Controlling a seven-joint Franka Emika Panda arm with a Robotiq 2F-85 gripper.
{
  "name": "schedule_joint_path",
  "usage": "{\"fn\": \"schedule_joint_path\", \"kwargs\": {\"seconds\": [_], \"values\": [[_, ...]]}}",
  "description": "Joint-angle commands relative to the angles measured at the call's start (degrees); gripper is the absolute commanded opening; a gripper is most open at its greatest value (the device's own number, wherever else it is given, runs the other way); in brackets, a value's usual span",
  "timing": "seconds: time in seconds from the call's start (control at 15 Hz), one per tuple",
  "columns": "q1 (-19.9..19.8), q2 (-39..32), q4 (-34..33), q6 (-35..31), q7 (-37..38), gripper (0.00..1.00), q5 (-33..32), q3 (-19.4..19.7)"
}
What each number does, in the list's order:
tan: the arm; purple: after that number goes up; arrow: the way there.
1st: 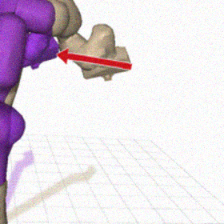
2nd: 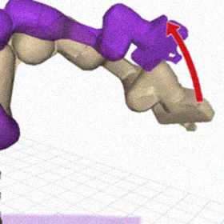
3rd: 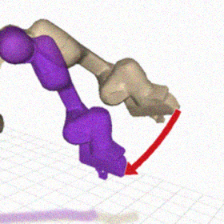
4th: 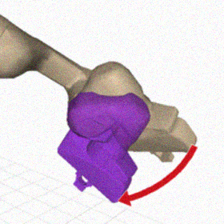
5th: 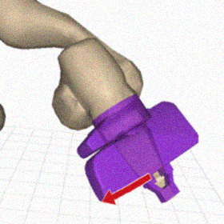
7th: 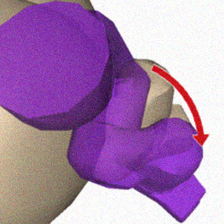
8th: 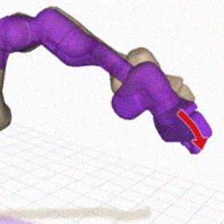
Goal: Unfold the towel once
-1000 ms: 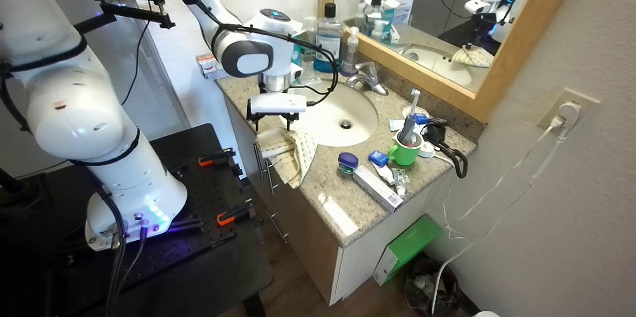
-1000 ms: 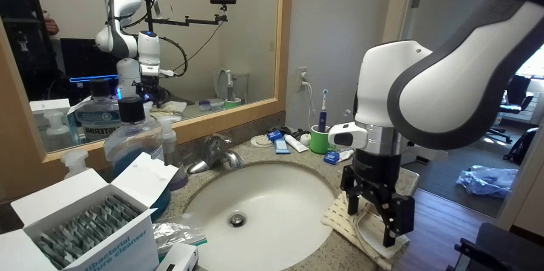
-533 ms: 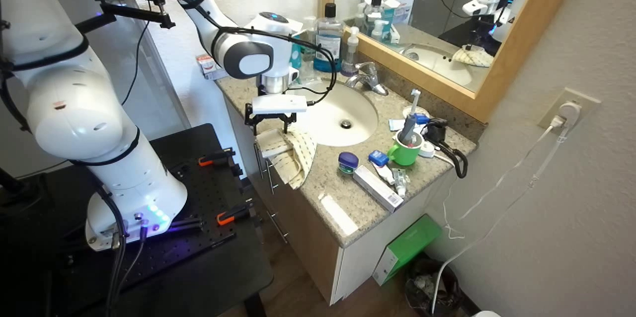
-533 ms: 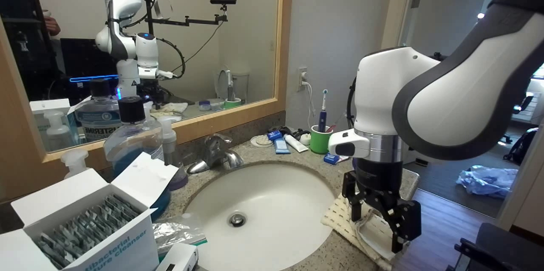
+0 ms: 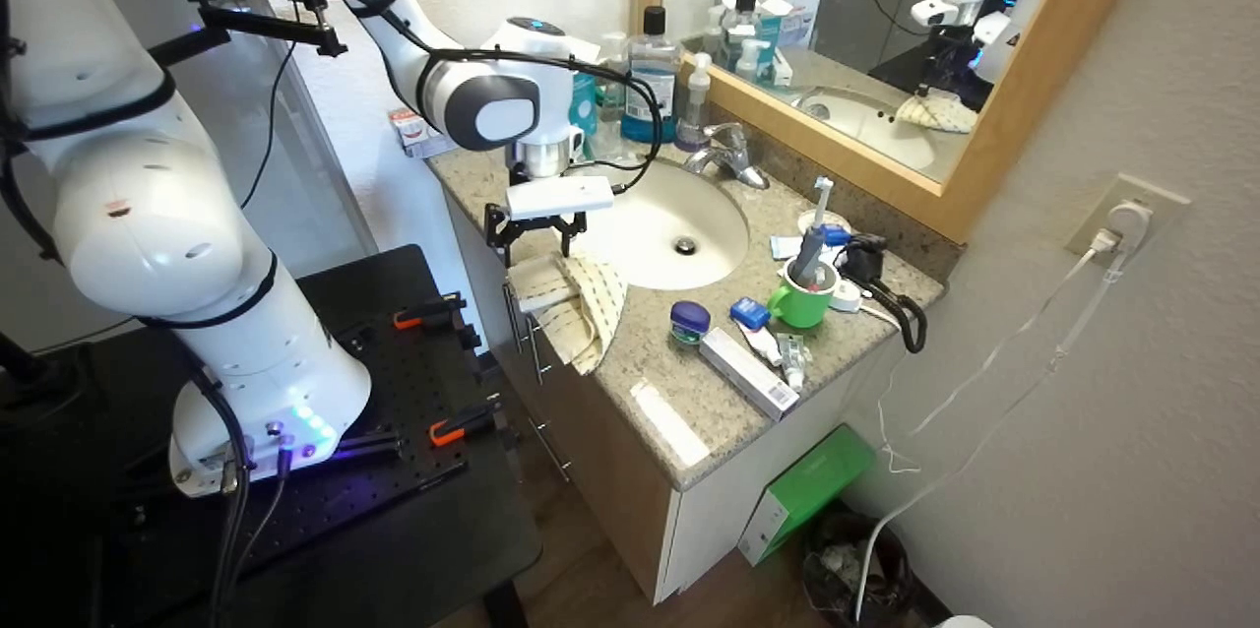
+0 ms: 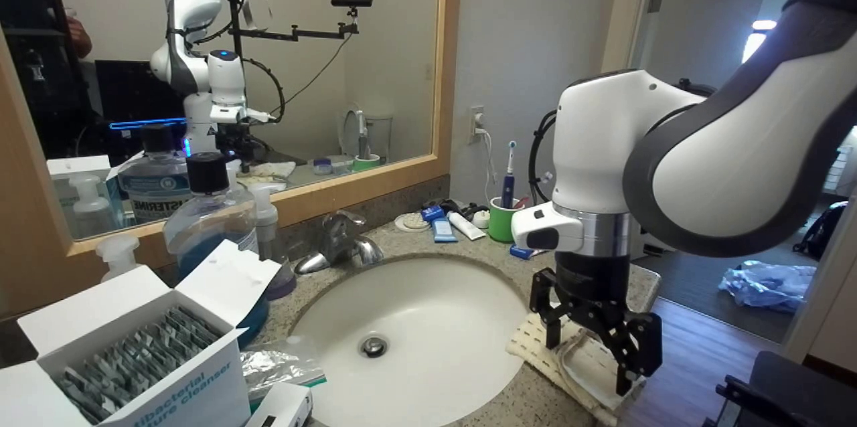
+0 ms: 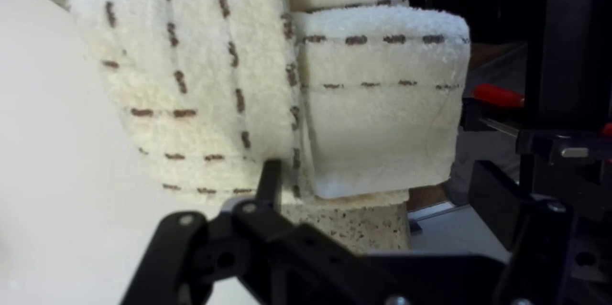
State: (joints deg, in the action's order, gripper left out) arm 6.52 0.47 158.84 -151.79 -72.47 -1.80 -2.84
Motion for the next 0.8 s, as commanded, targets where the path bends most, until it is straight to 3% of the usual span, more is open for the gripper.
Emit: {"fn": "schedule_joint_path", "kwargs": {"seconds": [0.0, 0.27, 0.47, 0.73], "values": [[0.0, 3.1, 0.3, 1.7, -2.3, 1.00, -0.8, -1.3], [0.0, 3.7, 0.4, 5.9, -7.6, 1.00, -2.6, -1.5], [-0.5, 4.1, 0.4, 12.5, -10.8, 1.00, -9.1, -1.4], [-0.2, 4.5, 0.4, 13.5, -11.4, 1.00, -15.5, -1.7]]}}
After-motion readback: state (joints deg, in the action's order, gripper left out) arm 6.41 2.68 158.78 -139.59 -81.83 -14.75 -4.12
